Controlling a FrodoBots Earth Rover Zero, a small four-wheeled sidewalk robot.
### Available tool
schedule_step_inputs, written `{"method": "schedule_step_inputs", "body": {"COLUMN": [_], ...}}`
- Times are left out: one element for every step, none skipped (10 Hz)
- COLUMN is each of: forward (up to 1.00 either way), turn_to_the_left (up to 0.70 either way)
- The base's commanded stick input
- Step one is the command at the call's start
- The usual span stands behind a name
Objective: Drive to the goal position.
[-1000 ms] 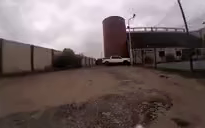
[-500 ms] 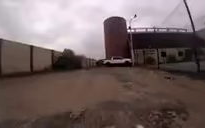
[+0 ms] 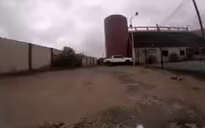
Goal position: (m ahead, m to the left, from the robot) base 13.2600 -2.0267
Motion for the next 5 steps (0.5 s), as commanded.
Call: {"method": "schedule_step_inputs", "body": {"forward": [0.70, 0.70, 0.70, 0.70, 0.70], "turn_to_the_left": [0.00, 0.00, 0.00, 0.00, 0.00]}}
